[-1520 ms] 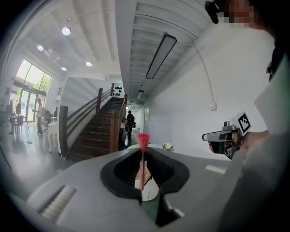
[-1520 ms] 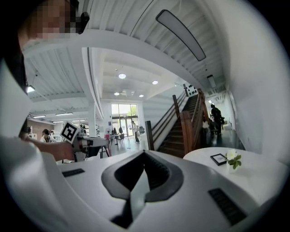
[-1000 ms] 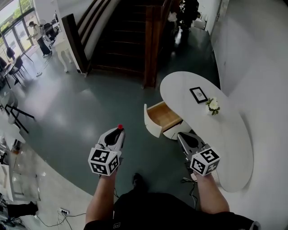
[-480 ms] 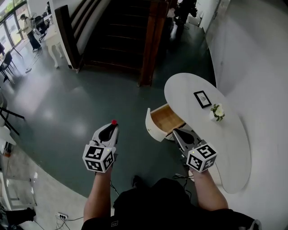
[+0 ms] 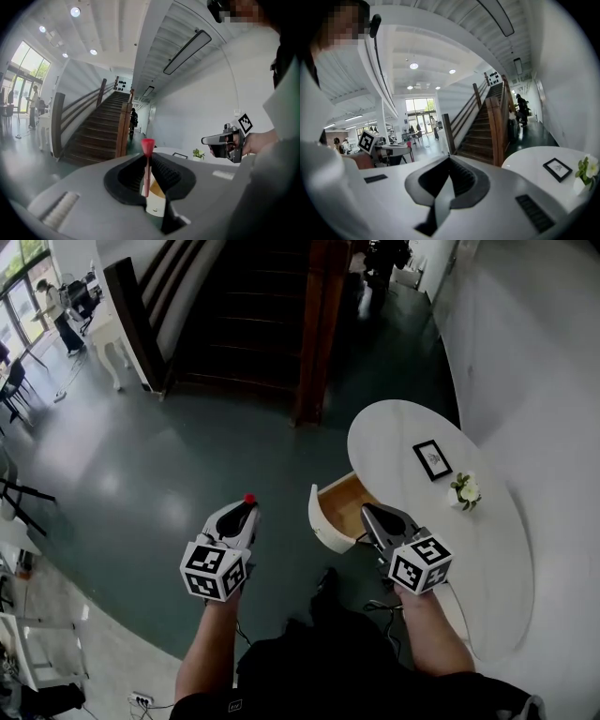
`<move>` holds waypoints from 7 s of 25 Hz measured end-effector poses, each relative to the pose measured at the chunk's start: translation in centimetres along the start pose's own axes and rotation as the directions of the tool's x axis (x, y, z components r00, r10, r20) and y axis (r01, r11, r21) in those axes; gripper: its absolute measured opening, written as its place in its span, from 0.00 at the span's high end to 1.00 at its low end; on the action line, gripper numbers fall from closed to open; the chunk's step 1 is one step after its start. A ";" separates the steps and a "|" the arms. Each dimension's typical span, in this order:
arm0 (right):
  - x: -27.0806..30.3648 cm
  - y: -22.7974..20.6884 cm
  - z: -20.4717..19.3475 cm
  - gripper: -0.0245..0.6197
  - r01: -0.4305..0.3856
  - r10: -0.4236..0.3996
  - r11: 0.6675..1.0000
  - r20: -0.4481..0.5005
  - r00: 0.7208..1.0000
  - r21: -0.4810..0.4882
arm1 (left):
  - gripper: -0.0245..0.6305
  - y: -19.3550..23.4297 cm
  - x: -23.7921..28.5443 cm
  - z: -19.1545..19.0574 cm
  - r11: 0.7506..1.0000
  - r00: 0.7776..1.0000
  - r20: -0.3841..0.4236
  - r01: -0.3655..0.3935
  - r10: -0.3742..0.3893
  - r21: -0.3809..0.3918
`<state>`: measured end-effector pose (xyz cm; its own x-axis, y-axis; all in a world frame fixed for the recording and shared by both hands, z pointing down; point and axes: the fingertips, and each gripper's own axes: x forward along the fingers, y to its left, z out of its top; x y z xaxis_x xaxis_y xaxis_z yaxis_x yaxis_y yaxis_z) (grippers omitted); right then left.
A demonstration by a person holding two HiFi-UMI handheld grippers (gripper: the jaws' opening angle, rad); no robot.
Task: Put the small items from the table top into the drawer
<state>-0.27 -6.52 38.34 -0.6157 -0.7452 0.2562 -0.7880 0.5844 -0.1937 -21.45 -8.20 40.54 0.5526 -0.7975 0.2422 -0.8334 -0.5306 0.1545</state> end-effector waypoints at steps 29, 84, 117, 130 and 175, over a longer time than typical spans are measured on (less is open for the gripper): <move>11.6 -18.1 1.1 0.96 0.189 -0.185 0.980 -0.066 0.981 0.061 | 0.88 4.2 25.2 3.8 0.966 0.962 -0.097 0.259 -0.257 0.011; -1.0 -17.0 -20.8 0.96 0.661 -0.637 0.614 -0.223 0.738 0.431 | 0.88 -13.1 32.6 -24.8 0.423 0.328 -0.748 0.903 -0.577 0.069; -1.1 -17.7 -25.1 0.96 0.633 -0.613 0.586 -0.233 0.755 0.506 | 0.88 -12.2 31.9 -37.7 0.045 0.078 -0.981 0.996 -0.178 0.071; -2.0 -17.7 -24.4 0.96 0.638 -0.621 0.581 -0.231 0.749 0.505 | 0.87 -11.8 32.5 -37.3 0.091 0.108 -0.976 0.992 -0.189 0.092; 3.6 -15.6 -6.6 0.96 0.548 -0.555 0.771 -0.079 0.828 0.324 | 0.95 -9.2 31.4 -5.3 0.572 0.528 -0.479 0.818 -0.701 0.064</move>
<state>9.80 -16.18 48.49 -0.0723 -0.9160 0.3946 -0.9467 -0.0614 -0.3161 3.60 -26.83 51.83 0.8737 0.0884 0.4783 -0.0249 -0.9739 0.2255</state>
